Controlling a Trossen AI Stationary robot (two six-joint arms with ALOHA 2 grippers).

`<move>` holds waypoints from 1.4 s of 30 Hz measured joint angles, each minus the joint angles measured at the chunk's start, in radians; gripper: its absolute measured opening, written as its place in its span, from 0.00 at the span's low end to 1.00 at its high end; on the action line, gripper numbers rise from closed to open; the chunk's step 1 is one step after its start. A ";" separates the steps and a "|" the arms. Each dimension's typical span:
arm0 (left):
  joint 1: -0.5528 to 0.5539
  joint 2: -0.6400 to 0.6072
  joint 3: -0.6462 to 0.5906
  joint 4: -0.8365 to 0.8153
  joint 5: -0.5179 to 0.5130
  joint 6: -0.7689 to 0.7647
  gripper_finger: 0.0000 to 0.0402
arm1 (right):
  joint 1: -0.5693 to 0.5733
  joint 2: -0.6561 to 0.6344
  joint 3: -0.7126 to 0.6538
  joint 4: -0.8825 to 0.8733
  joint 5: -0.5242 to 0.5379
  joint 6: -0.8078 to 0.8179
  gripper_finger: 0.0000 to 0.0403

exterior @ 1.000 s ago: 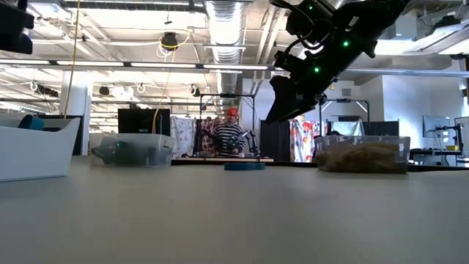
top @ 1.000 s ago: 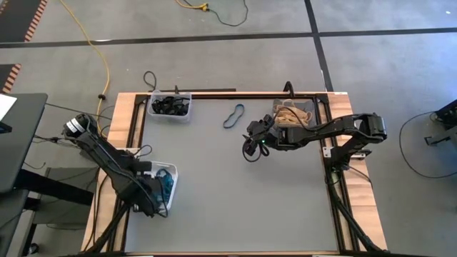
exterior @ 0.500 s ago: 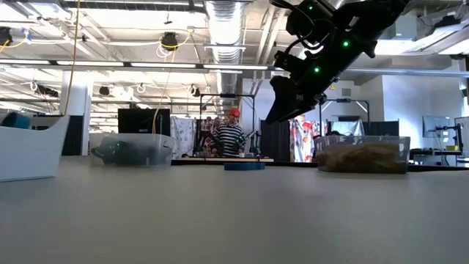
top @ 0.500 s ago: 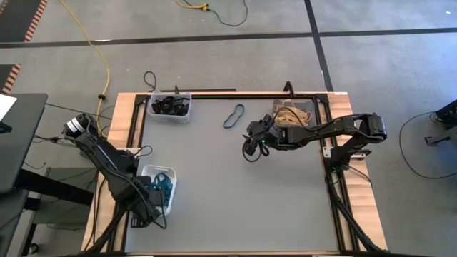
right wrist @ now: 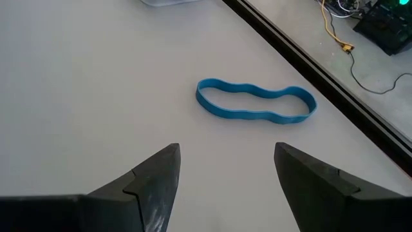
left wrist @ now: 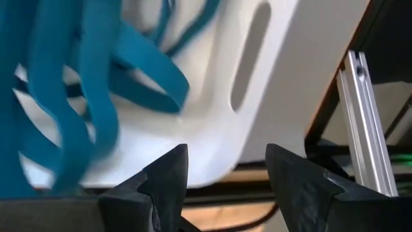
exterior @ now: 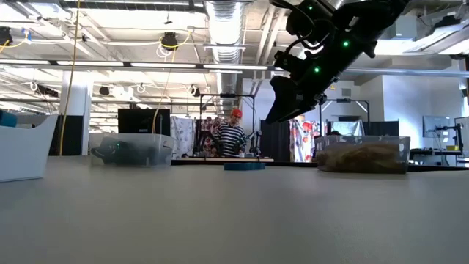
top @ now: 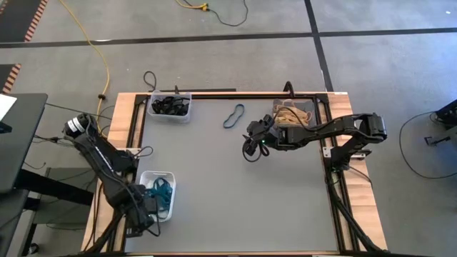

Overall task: Sort rubber bands into baskets
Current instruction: Adjust the white bin

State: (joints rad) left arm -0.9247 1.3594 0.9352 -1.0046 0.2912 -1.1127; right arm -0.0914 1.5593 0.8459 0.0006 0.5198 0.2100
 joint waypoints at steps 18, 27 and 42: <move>-0.006 -0.003 0.112 -0.139 -0.226 0.007 0.46 | 0.000 0.000 0.000 0.001 0.000 0.008 0.70; 0.058 0.106 0.069 -0.110 -0.210 0.124 0.46 | 0.000 0.000 0.000 0.000 0.000 0.003 0.70; 0.086 0.230 0.069 0.077 0.023 0.212 0.46 | 0.000 0.000 0.000 0.000 0.000 0.003 0.70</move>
State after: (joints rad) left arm -0.8387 1.5898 1.0042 -0.9274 0.3144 -0.9003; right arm -0.0910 1.5593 0.8459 0.0006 0.5194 0.2127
